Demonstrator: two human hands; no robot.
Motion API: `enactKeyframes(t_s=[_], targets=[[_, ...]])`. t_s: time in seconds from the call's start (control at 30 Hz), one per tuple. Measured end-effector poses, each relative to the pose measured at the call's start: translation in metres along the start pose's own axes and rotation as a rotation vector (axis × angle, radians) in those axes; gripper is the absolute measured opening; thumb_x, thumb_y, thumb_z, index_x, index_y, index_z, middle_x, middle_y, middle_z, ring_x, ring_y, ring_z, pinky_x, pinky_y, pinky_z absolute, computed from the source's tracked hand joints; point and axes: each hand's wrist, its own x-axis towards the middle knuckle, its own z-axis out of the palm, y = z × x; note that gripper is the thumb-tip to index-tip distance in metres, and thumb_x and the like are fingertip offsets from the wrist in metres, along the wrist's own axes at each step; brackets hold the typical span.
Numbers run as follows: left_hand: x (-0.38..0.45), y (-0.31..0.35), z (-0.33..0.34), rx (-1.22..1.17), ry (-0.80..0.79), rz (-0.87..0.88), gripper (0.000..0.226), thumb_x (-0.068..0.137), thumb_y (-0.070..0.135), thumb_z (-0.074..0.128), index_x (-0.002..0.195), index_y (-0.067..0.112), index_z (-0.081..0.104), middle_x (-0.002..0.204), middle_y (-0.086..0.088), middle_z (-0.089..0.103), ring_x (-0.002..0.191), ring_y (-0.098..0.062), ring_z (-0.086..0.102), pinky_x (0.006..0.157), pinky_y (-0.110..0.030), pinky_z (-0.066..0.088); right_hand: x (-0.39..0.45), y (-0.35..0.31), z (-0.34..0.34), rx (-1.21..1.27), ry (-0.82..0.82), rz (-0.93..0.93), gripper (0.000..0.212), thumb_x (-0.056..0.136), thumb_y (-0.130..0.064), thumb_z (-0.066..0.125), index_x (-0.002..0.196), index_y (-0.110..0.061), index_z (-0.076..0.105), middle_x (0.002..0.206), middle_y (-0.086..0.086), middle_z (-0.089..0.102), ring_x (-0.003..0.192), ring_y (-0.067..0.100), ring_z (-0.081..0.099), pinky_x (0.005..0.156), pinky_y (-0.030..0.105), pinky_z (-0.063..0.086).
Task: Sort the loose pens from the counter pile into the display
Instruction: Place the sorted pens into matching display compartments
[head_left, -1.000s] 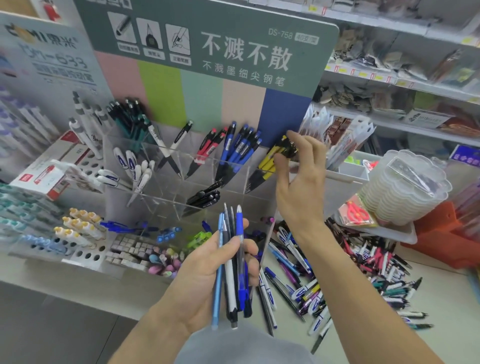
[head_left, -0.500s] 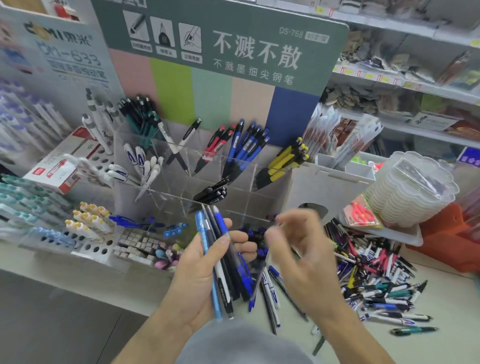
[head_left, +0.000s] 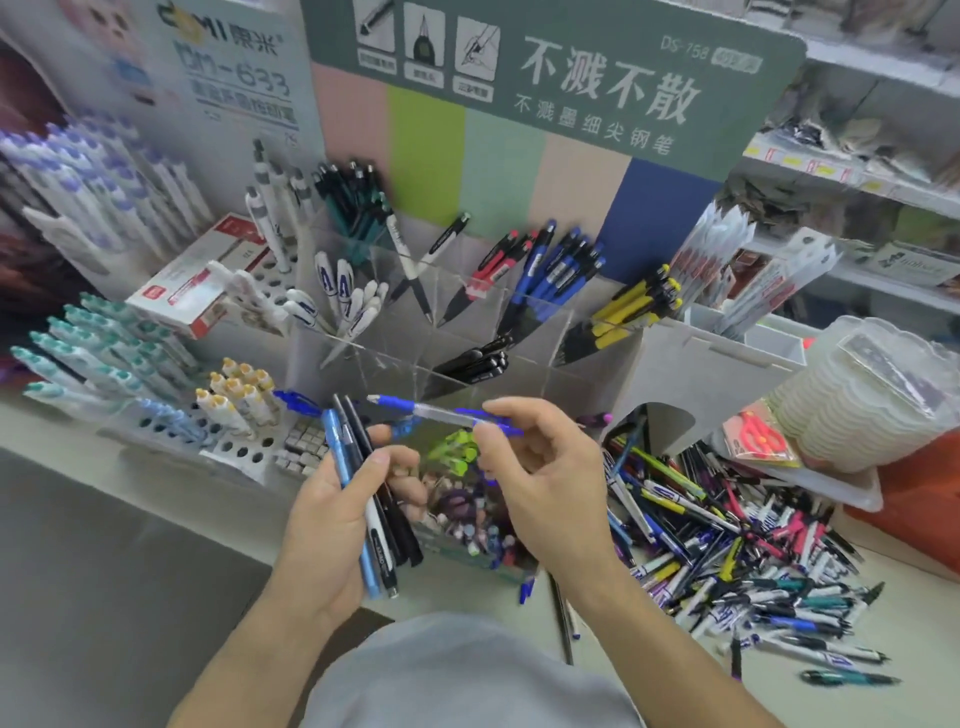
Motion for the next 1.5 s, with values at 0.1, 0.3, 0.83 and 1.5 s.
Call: enactKeyframes(t_s=[0.1,0.3,0.83,1.5], targets=[[0.001,0.004,-0.027,-0.047,0.033,-0.022,0.019,0.104,0.007,0.042,0.117,0.010,0.055,0.077,-0.006,0.058,0.051,-0.016,0.050,0.045,-0.023,0.044,0.023,-0.007,0.022,-0.153,0.003,-0.310,0.015,0.093,-0.004,0.069,0.105,-0.013,0.073,0.095,0.002,0.065,0.081,0.014,0.065,0.073,0.025,0.054],[-0.003,0.014,-0.053,-0.115,-0.012,-0.046,0.016,0.102,0.008,0.043,0.111,0.011,0.056,0.076,-0.007,0.054,0.051,-0.015,0.044,0.043,-0.022,0.037,0.064,-0.002,0.081,-0.483,-0.204,-0.619,0.022,0.094,-0.002,0.063,0.116,-0.002,0.067,0.100,0.012,0.063,0.073,0.024,0.062,0.070,0.036,0.054],[-0.001,0.021,-0.054,-0.007,-0.079,-0.052,0.019,0.095,0.010,0.052,0.108,-0.001,0.059,0.086,-0.015,0.063,0.069,-0.023,0.062,0.062,-0.028,0.057,0.075,0.010,0.114,-0.813,-0.461,-0.380,0.028,0.102,-0.015,0.052,0.125,-0.006,0.064,0.103,0.014,0.069,0.095,0.033,0.065,0.082,0.044,0.051],[0.009,0.001,0.010,0.267,0.014,0.245,0.021,0.106,0.019,0.036,0.112,0.015,0.057,0.093,-0.006,0.076,0.076,-0.018,0.075,0.060,-0.026,0.059,-0.017,-0.014,0.017,0.295,-0.255,0.403,0.011,0.092,-0.005,0.070,0.096,-0.011,0.078,0.077,0.010,0.075,0.065,0.019,0.068,0.060,0.028,0.058]])
